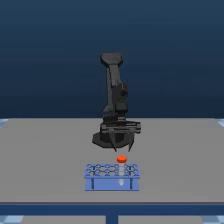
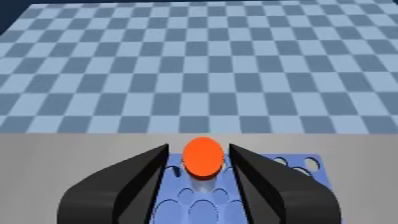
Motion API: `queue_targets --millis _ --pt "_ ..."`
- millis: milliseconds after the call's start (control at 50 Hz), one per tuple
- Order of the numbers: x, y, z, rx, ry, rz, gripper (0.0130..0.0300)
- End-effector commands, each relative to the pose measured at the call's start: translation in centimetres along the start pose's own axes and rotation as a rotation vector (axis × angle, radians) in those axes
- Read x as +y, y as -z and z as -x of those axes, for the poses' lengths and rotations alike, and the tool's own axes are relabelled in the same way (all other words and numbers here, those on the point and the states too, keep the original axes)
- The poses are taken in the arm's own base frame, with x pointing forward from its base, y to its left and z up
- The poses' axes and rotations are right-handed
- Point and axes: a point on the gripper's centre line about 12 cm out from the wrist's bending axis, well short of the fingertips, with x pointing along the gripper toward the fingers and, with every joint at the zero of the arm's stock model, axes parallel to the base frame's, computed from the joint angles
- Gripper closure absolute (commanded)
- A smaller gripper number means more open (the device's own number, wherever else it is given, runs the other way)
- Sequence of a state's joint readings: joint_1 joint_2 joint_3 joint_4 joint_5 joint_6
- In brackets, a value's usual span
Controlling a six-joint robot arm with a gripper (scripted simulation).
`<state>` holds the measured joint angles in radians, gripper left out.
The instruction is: Pick up the centrifuge tube on the rack
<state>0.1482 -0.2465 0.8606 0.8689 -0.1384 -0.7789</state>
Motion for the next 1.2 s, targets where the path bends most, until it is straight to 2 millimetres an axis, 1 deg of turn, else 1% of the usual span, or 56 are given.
queue_targets --millis 20,260,560,1200 --pt "0.0 -0.4 -0.4 -0.001 0.008 0.016 0.0130" --pt "-0.1 -1.0 -1.2 0.001 0.019 0.013 0.0130" --pt "-0.1 -1.3 -1.7 0.003 0.025 0.011 0.0130" --pt "-0.1 -0.7 -1.7 0.002 0.022 0.011 0.0130"
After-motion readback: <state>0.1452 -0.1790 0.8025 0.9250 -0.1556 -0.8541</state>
